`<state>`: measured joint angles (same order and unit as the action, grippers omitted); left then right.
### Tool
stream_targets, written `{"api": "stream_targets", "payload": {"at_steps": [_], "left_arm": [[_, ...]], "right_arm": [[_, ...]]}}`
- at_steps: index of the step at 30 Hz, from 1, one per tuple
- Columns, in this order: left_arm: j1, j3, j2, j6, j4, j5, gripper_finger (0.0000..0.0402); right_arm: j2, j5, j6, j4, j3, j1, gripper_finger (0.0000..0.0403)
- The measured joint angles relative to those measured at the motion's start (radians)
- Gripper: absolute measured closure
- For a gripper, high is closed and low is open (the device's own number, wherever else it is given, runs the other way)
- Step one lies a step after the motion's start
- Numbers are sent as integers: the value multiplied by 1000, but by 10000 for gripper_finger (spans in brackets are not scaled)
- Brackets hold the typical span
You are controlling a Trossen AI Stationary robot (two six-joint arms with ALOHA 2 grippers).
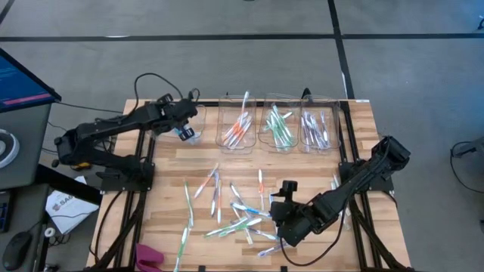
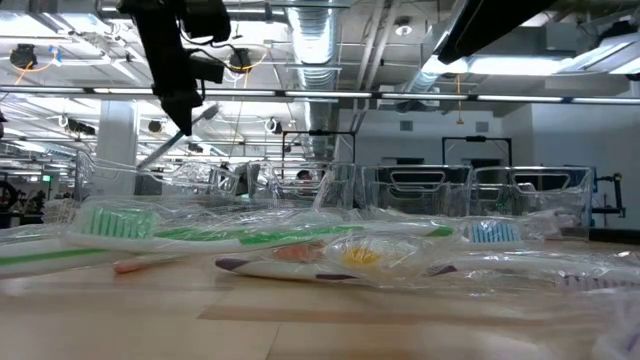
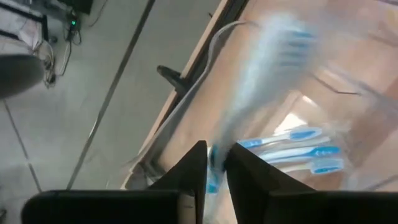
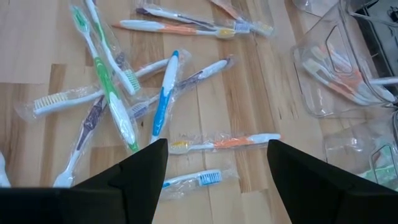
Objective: Pick & Place Toothbrushes
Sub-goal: Put the blue toothbrush into the left transparent bin, then put the orange toothbrush into the middle left transparent bin
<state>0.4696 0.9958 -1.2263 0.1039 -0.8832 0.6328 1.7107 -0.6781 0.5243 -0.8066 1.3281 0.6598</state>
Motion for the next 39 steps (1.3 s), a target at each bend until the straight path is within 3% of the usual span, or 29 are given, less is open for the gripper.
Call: {"api": "stream_targets", "payload": {"at_steps": [8,21,25,34,39], "left_arm": [[53,-26,0,-32,-1,-4,325],[58,-72,8,-83,-10,-26,219],[25,-72,46,-86,-15,-130,206],[-76,-72,188,-198,-8,-569,206],[-171,-79,222,-226,12,-643,210]], "right_arm": [[0,0,0,0,0,0,132],[0,-1,0,-21,0,0,132],[0,-1,7,-49,0,0,132],[0,0,27,-31,0,7,132],[0,0,27,-15,0,8,132]]}}
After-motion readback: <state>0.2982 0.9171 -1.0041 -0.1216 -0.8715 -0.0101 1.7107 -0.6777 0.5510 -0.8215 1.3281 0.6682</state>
